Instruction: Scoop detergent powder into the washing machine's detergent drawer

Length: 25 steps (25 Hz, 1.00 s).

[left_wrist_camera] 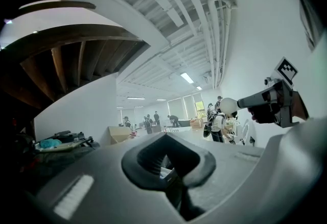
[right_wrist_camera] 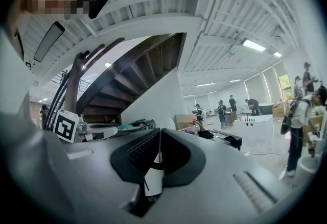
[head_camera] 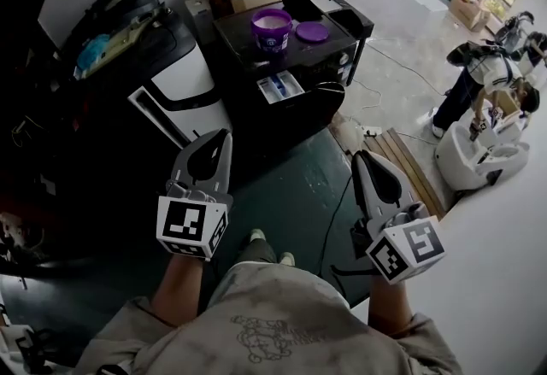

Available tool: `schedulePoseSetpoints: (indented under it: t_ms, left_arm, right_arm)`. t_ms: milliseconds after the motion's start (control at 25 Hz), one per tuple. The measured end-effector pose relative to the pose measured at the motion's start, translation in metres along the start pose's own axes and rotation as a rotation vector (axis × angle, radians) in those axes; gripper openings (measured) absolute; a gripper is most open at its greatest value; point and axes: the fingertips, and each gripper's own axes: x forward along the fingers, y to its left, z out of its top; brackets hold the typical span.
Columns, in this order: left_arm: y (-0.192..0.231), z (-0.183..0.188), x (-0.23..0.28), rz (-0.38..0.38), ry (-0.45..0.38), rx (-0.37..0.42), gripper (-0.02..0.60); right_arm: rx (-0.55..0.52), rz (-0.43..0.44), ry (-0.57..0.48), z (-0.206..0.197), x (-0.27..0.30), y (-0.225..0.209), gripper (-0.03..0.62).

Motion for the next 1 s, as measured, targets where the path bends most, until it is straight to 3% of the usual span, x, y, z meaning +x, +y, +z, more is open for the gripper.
schedulePoseSetpoints:
  t_ms: [560,1000]
  left_arm:
    - [-0.002,-0.007,0.021,-0.011,-0.006,-0.015,0.000]
    - [0.032,-0.019,0.084,-0.014,-0.004,-0.029,0.000]
  right_arm:
    - [-0.003,0.012,-0.005,0.000,0.016,-0.015,0.035]
    - [-0.008,0.008,0.025,0.000,0.082,-0.043,0.035]
